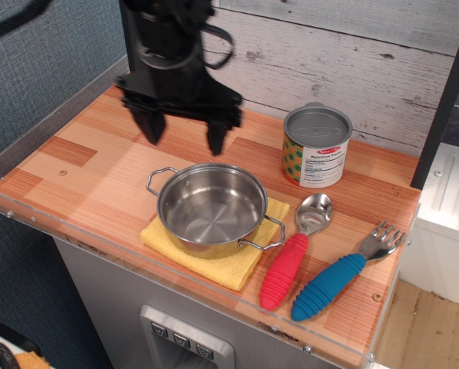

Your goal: PICK UP THE SPOON AND PUT NEAR THE TABLE

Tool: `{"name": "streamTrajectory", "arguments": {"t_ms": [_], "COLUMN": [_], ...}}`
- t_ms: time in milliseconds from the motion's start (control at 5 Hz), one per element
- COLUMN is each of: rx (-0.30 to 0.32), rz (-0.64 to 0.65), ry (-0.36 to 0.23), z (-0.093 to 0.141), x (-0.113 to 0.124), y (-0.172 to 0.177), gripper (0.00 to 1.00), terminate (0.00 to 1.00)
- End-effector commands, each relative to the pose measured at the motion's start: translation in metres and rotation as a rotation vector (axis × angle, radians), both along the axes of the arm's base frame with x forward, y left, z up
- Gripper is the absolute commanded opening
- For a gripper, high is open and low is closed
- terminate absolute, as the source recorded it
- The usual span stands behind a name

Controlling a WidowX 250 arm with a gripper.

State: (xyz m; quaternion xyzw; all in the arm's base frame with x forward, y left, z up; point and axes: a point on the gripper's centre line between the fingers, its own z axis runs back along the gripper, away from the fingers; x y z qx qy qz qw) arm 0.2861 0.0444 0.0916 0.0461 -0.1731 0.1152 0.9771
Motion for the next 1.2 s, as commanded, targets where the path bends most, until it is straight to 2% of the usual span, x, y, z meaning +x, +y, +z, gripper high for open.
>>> {"name": "streamTrajectory", "arguments": {"t_ms": [0,200,400,600,1000], "rx": [-0.001,0.003,-0.025,-0.020,-0.002], "rz": [-0.253,-0.379,-0.491,-0.556,-0.621], "ry": [-0.022,0.000,0.003,0.025,0.086], "z": [0.007,-0.002,-0.005,-0.010,-0.030], "x": [-0.011,-0.017,-0.021,-0.024,-0.024], "y": [-0.070,-0.106,-0.129,-0.147,-0.160], "gripper": [1.00,1.00,1.00,1.00,1.00], "terminate": [0.00,0.00,0.00,0.00,0.00]}}
